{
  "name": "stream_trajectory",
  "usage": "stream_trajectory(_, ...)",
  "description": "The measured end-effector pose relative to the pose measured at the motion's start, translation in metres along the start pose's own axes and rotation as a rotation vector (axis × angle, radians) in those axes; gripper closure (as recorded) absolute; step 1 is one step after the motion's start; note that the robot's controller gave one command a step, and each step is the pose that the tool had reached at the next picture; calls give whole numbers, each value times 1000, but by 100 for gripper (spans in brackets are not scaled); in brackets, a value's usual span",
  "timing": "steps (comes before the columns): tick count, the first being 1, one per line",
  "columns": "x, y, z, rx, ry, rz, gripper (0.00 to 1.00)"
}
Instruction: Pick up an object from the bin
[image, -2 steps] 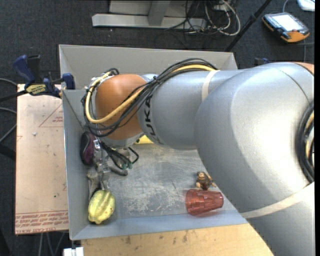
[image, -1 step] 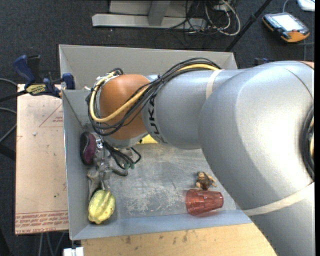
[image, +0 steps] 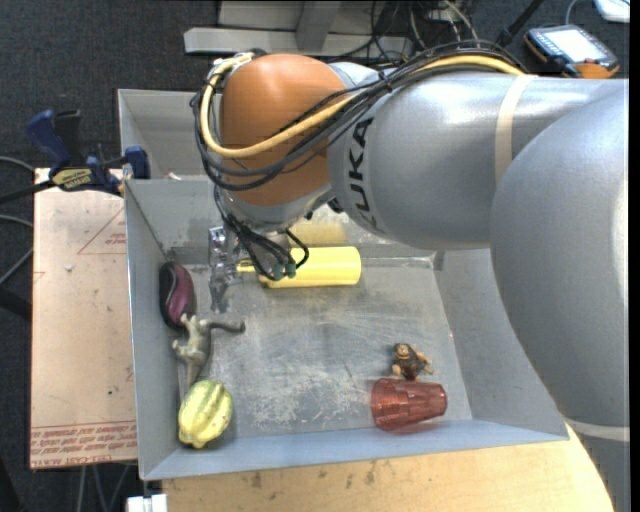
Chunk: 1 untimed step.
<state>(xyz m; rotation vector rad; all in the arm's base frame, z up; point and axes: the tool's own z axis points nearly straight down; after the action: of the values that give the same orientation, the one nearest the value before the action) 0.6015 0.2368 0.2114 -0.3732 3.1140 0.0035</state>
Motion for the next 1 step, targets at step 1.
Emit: stream_trajectory(1,0,0,1,0,2,0,100)
